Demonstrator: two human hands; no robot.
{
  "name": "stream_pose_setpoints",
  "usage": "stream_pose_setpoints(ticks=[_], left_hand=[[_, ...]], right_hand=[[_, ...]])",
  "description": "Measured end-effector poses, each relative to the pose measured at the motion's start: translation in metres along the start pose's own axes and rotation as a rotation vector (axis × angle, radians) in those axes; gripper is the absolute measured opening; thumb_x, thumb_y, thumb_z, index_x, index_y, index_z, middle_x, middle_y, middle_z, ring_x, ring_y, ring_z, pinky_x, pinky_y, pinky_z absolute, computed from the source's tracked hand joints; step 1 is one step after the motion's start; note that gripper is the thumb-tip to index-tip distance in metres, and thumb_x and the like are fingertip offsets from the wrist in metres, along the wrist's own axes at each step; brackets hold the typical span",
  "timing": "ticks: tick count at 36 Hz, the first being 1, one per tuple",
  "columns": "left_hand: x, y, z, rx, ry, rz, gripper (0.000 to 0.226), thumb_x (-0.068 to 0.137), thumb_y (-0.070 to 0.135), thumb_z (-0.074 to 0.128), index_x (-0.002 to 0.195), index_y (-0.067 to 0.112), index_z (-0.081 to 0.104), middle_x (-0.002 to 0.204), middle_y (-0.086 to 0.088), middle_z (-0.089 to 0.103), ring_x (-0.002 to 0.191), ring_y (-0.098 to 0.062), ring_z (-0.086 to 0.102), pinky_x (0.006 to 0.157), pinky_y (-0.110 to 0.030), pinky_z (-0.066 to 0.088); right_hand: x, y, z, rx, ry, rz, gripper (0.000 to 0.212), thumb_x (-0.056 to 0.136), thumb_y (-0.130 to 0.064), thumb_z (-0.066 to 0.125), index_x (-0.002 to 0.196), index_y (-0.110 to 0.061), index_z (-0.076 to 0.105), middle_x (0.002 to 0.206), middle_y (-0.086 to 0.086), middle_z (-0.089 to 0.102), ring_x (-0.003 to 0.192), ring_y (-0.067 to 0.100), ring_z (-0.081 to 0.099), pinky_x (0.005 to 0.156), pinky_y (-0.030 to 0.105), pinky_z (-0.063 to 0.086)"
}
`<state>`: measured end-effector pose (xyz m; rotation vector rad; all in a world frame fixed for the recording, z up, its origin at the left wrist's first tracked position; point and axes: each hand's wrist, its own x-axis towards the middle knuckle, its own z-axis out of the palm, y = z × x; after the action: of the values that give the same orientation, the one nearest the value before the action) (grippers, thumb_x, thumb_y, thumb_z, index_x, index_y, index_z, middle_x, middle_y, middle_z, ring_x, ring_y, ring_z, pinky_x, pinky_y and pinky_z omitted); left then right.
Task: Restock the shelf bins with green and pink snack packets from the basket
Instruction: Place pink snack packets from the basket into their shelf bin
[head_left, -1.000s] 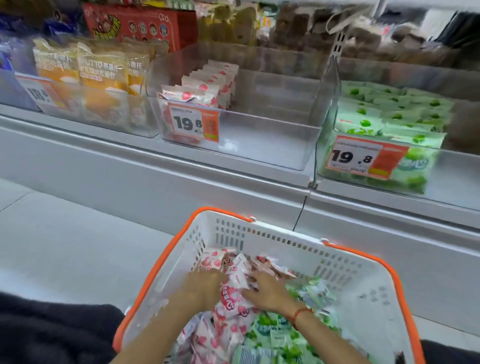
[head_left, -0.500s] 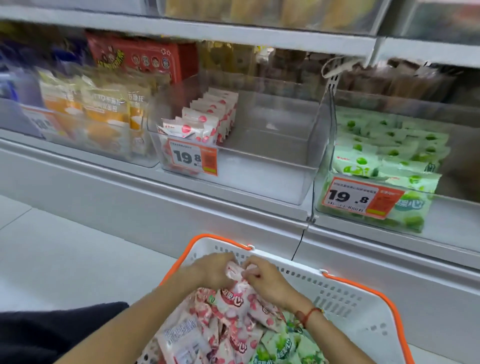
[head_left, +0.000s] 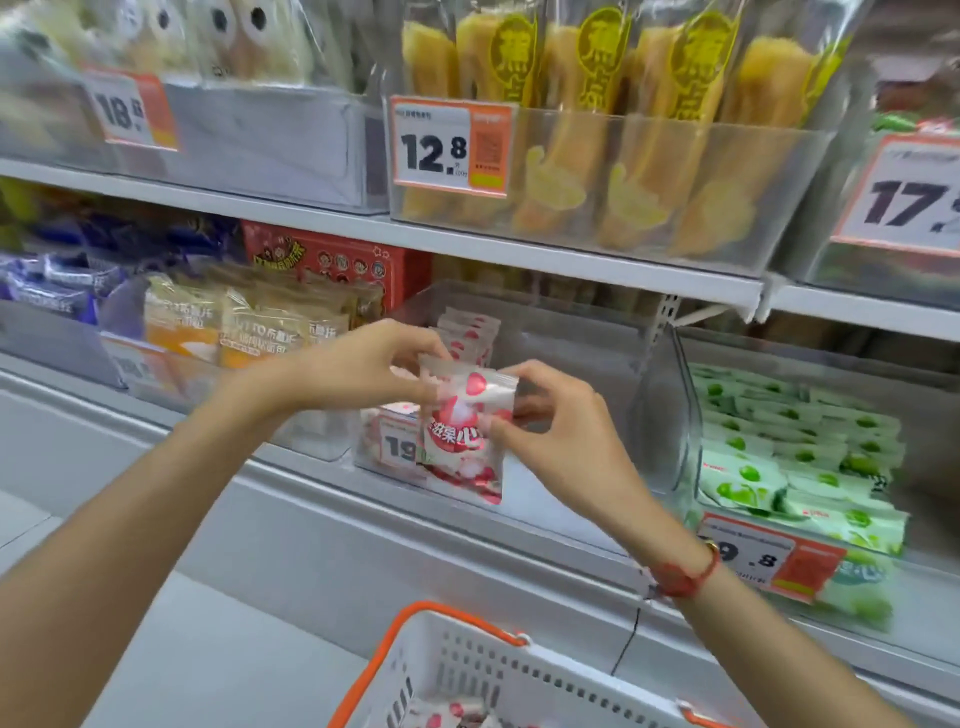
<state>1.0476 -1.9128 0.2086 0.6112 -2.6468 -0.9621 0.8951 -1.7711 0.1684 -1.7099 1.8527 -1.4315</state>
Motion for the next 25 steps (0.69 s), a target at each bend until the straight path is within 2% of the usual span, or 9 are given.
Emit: stream_pose_setpoints(ticks=[2, 4, 7, 10, 12, 15, 18, 21, 25], left_hand=[[0.001, 0.002, -0.013, 0.097, 0.093, 0.013, 0.023, 0.079, 0.024, 0.076, 0.099, 0.027, 0.065, 0.096, 0.010, 0.069, 0.090, -0.008, 0.065, 0.083, -0.035, 0.053], [0.003, -0.001, -0.019, 0.233, 0.201, -0.015, 0.026, 0.078, 0.028, 0.075, 0.098, 0.036, 0.060, 0.097, 0.015, 0.066, 0.090, -0.006, 0.062, 0.082, -0.038, 0.052], [0.003, -0.014, -0.021, 0.349, 0.303, -0.038, 0.026, 0.080, 0.034, 0.072, 0.099, 0.042, 0.056, 0.100, 0.015, 0.065, 0.091, -0.009, 0.060, 0.081, -0.040, 0.051], [-0.002, -0.031, -0.028, 0.409, 0.348, -0.060, 0.020, 0.084, 0.037, 0.069, 0.101, 0.037, 0.060, 0.098, 0.014, 0.066, 0.086, -0.010, 0.059, 0.072, -0.032, 0.048], [-0.005, -0.042, -0.037, 0.425, 0.370, -0.072, 0.015, 0.084, 0.040, 0.067, 0.098, 0.035, 0.062, 0.094, 0.014, 0.067, 0.084, -0.010, 0.061, 0.072, -0.033, 0.049], [-0.008, -0.052, -0.045, 0.407, 0.395, -0.086, 0.013, 0.084, 0.042, 0.066, 0.095, 0.038, 0.061, 0.094, 0.016, 0.067, 0.085, -0.011, 0.064, 0.075, -0.040, 0.054], [-0.008, -0.056, -0.047, 0.388, 0.397, -0.089, 0.011, 0.083, 0.046, 0.065, 0.092, 0.041, 0.060, 0.095, 0.018, 0.068, 0.088, -0.010, 0.064, 0.077, -0.041, 0.054], [-0.005, -0.059, -0.045, 0.379, 0.386, -0.091, 0.007, 0.084, 0.047, 0.065, 0.087, 0.044, 0.060, 0.097, 0.019, 0.067, 0.090, -0.010, 0.063, 0.080, -0.043, 0.053], [-0.003, -0.062, -0.048, 0.332, 0.387, -0.080, 0.005, 0.085, 0.040, 0.066, 0.082, 0.041, 0.062, 0.095, 0.020, 0.068, 0.094, -0.009, 0.062, 0.086, -0.046, 0.050]], right_hand=[[0.023, -0.004, 0.005, -0.041, 0.064, -0.049, 0.021, 0.080, -0.016, 0.074, 0.099, -0.021, 0.067, 0.089, -0.008, 0.073, 0.082, 0.003, 0.068, 0.074, 0.029, 0.058], [0.042, -0.005, 0.012, -0.044, 0.106, -0.080, 0.020, 0.078, -0.013, 0.074, 0.097, -0.021, 0.068, 0.089, -0.010, 0.073, 0.083, 0.003, 0.068, 0.076, 0.033, 0.058], [0.062, -0.002, 0.019, 0.007, 0.034, -0.078, 0.022, 0.080, -0.010, 0.072, 0.100, -0.020, 0.069, 0.094, -0.008, 0.073, 0.087, 0.001, 0.068, 0.078, 0.025, 0.057], [0.080, 0.006, 0.022, 0.171, -0.181, 0.111, 0.023, 0.092, -0.020, 0.061, 0.114, -0.018, 0.063, 0.112, 0.001, 0.068, 0.094, 0.006, 0.066, 0.080, 0.025, 0.057], [0.091, 0.013, 0.023, 0.228, -0.227, 0.256, 0.021, 0.097, -0.021, 0.052, 0.117, -0.018, 0.059, 0.120, 0.006, 0.064, 0.090, 0.009, 0.065, 0.081, 0.029, 0.055], [0.105, 0.030, 0.023, 0.030, -0.346, 0.209, 0.038, 0.091, -0.005, 0.059, 0.127, -0.015, 0.054, 0.124, 0.005, 0.058, 0.084, 0.006, 0.060, 0.069, 0.020, 0.055], [0.116, 0.041, 0.032, -0.161, -0.552, 0.149, 0.059, 0.078, -0.014, 0.077, 0.131, -0.019, 0.053, 0.123, 0.001, 0.055, 0.085, 0.010, 0.061, 0.065, 0.019, 0.053], [0.125, 0.045, 0.048, -0.329, -0.556, 0.073, 0.057, 0.073, -0.030, 0.081, 0.125, -0.020, 0.060, 0.118, 0.000, 0.060, 0.092, 0.008, 0.059, 0.075, 0.023, 0.051], [0.129, 0.049, 0.063, -0.388, -0.479, 0.002, 0.054, 0.070, -0.031, 0.082, 0.118, -0.021, 0.059, 0.113, 0.000, 0.063, 0.099, 0.014, 0.058, 0.083, 0.033, 0.053]])
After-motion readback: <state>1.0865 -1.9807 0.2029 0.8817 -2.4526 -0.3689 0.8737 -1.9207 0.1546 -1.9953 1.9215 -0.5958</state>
